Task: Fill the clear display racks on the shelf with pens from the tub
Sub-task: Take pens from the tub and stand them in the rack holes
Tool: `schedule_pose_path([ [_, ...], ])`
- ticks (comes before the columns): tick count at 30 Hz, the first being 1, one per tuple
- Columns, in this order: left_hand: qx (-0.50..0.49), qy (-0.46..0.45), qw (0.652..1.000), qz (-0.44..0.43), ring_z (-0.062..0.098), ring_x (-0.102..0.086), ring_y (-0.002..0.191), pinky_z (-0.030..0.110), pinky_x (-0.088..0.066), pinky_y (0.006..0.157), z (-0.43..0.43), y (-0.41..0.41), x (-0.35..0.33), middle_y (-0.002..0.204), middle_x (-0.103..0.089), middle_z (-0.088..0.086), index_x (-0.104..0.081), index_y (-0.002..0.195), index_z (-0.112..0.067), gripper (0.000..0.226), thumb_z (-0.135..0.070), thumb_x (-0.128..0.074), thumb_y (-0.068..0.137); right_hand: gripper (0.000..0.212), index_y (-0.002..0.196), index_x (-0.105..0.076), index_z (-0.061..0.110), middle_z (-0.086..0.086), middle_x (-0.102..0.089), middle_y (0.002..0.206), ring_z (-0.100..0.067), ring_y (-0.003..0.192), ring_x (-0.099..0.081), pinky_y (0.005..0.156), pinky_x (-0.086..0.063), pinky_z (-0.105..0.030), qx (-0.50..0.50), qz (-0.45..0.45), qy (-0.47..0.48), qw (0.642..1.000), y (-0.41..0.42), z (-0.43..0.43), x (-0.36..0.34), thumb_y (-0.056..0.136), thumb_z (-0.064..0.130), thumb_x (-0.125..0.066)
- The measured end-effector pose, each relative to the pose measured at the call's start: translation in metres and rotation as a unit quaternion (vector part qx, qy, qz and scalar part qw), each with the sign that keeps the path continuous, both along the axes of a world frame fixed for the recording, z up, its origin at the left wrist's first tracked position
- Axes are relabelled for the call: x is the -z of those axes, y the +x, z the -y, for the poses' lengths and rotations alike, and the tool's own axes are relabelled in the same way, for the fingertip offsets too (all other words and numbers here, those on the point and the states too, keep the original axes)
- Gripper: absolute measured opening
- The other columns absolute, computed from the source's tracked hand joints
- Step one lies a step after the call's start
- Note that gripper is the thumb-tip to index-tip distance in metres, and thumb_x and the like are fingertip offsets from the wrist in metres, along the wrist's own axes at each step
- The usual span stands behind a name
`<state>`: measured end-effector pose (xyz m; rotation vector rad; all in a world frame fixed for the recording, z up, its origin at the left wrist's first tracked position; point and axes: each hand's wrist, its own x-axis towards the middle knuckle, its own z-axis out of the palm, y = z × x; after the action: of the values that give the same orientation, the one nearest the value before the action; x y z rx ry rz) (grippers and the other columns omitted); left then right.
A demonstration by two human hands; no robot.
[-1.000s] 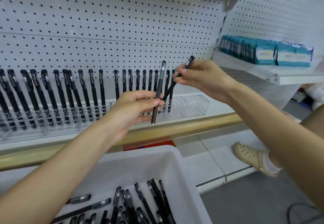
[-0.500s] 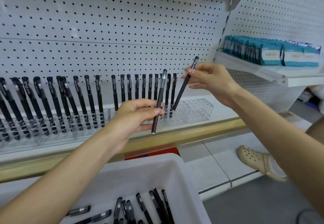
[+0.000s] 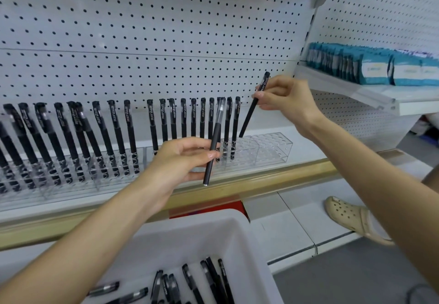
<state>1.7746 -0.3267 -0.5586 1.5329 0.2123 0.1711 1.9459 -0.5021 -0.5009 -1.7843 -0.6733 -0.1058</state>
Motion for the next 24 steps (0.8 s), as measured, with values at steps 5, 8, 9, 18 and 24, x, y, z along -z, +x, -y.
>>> schedule_pose_path([
  [5, -0.007, 0.000, 1.000, -0.003, 0.009, -0.071, 0.084, 0.025, -0.056, 0.070, 0.000, 0.003, 0.002, 0.094, -0.074, -0.002, -0.071, 0.101, -0.016, 0.021, -0.010, -0.069, 0.081, 0.015, 0.092, -0.066, 0.003, -0.004, -0.074, 0.079, -0.014, 0.074, -0.071, 0.077, -0.059, -0.031, -0.009, -0.004, 0.002, 1.000, 0.005, 0.003, 0.001, 0.081, 0.010, -0.073],
  [8, -0.008, 0.001, 1.000, -0.004, 0.008, -0.070, 0.086, 0.023, -0.056, 0.069, 0.000, 0.005, 0.003, 0.096, -0.074, -0.002, -0.071, 0.103, -0.016, 0.022, -0.011, -0.070, 0.081, 0.024, 0.097, -0.064, -0.005, -0.006, -0.074, 0.082, -0.013, 0.072, -0.071, 0.076, -0.059, -0.029, -0.017, -0.002, -0.013, 1.000, 0.005, 0.003, 0.001, 0.081, 0.009, -0.073],
  [9, -0.008, 0.002, 1.000, -0.004, 0.008, -0.070, 0.087, 0.024, -0.057, 0.068, 0.000, 0.005, 0.004, 0.097, -0.074, -0.001, -0.071, 0.104, -0.016, 0.023, -0.011, -0.070, 0.081, 0.026, 0.098, -0.063, -0.006, -0.009, -0.074, 0.084, -0.013, 0.072, -0.070, 0.075, -0.059, -0.029, -0.019, -0.001, -0.023, 1.000, 0.005, 0.002, 0.003, 0.080, 0.009, -0.074],
  [18, -0.005, 0.002, 1.000, -0.011, 0.011, -0.071, 0.086, 0.025, -0.058, 0.069, 0.005, 0.005, 0.007, 0.098, -0.073, 0.005, -0.070, 0.105, -0.015, 0.024, -0.011, -0.070, 0.081, 0.016, 0.086, -0.064, 0.004, -0.013, -0.073, 0.083, -0.013, 0.074, -0.068, 0.072, -0.055, -0.020, -0.055, -0.047, -0.114, 0.991, 0.005, -0.008, 0.024, 0.077, 0.010, -0.077],
  [24, -0.017, -0.014, 1.000, -0.011, 0.012, -0.071, 0.085, 0.025, -0.058, 0.068, 0.006, 0.005, 0.005, 0.096, -0.073, 0.005, -0.070, 0.102, -0.014, 0.022, -0.009, -0.070, 0.081, 0.021, 0.094, -0.065, 0.000, -0.013, -0.073, 0.085, -0.014, 0.076, -0.068, 0.075, -0.056, -0.022, -0.055, -0.056, -0.113, 0.990, 0.009, -0.009, 0.025, 0.080, 0.011, -0.075],
])
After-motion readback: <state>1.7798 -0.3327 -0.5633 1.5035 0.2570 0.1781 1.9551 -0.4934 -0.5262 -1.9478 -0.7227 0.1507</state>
